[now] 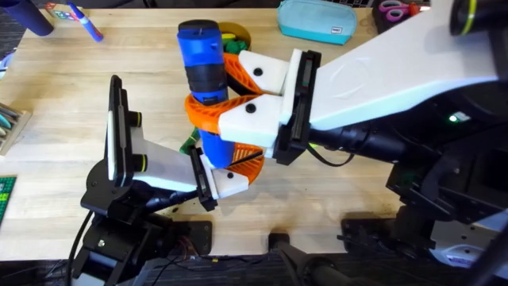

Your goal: Pick up the gripper from the table and insert it into the empty holder that is missing its gripper. Then pick up a screw, insert it into the mounting hole, and use the screwdriver to tighten it. Finally, clean up the table by picking up the vegetable and placing it into the bucket.

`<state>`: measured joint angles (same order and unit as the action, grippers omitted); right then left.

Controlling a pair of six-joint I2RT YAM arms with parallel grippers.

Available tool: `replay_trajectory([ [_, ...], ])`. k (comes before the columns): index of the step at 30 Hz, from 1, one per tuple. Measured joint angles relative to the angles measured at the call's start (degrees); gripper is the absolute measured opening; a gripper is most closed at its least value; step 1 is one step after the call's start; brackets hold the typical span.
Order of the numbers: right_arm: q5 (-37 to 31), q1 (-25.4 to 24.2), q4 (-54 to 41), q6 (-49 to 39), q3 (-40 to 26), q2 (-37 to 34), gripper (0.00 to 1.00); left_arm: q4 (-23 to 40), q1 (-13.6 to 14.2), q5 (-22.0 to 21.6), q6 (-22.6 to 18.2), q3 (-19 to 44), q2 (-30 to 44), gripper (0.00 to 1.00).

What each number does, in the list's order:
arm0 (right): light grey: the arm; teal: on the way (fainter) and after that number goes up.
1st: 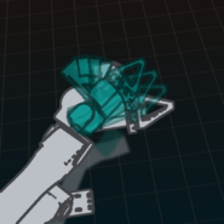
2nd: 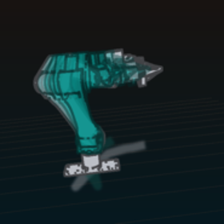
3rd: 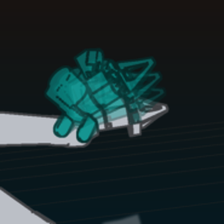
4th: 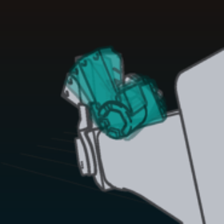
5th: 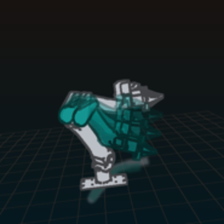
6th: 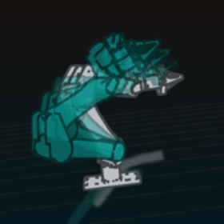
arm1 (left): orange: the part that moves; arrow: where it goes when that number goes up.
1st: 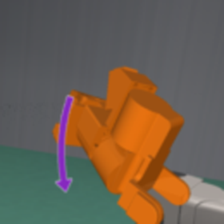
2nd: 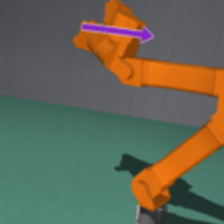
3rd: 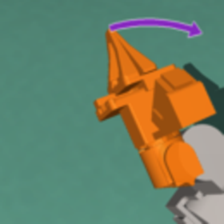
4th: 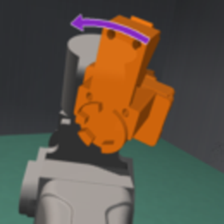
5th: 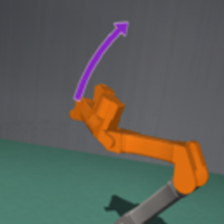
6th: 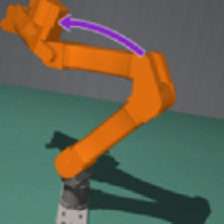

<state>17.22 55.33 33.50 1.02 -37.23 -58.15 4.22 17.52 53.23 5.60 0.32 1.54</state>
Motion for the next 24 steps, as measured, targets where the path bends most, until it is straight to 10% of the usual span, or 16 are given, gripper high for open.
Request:
replay_trajectory([
  [24, -2.6, -0.5, 1.6, -4.6, 0.3, 5.4, 0.041, 0.1, 0.0, -0.1, 0.2, 0.0, 0.0, 0.010],
])
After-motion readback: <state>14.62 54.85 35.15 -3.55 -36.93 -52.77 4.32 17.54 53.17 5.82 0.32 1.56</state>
